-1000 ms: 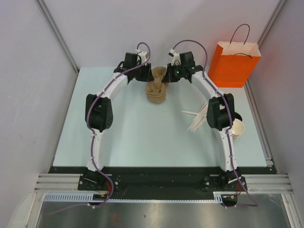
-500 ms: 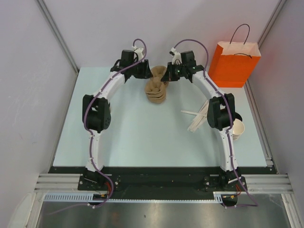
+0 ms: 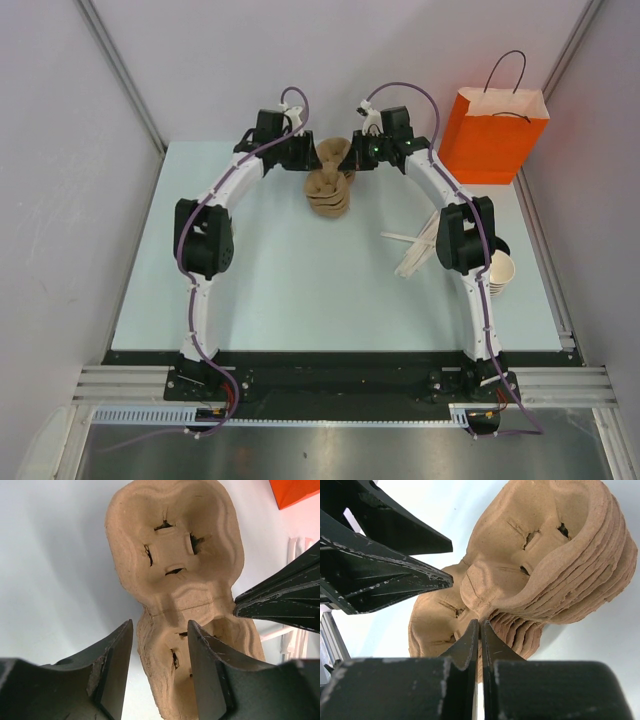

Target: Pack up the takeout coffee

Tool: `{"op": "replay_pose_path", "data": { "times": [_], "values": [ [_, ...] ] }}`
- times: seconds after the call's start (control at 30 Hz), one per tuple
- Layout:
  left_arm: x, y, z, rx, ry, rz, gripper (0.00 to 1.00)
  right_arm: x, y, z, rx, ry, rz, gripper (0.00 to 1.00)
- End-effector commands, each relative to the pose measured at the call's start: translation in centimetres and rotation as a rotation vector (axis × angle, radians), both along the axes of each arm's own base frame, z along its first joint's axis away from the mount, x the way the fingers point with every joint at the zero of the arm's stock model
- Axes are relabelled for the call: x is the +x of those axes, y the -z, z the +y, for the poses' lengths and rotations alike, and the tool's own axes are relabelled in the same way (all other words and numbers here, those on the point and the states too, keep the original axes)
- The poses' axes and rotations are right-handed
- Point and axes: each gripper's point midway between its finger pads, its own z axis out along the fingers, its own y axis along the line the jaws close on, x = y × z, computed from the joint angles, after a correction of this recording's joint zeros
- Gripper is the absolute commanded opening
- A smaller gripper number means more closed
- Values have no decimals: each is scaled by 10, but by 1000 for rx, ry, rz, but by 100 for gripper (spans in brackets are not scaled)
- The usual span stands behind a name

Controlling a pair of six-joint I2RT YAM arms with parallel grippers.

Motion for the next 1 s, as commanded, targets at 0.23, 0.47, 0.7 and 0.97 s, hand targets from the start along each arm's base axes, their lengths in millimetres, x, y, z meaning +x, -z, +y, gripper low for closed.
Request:
{"op": "replay_pose_path", "data": {
  "times": [0.23,0.47,0.7,0.97],
  "values": [
    [-9,-4,-15,-34,40,10,48,3,-33,6,62,-30,-74,0],
    [-7,12,-9,15,10,28,49,2,-32,7,62,-32,-70,0],
    [-11,5,-15,-12,39,23,35,1,-31,8,62,-35,-67,0],
    [-10,-17,-19,-38,55,-12,0,-1,-30,11,65,-48,-68,0]
  ]
}}
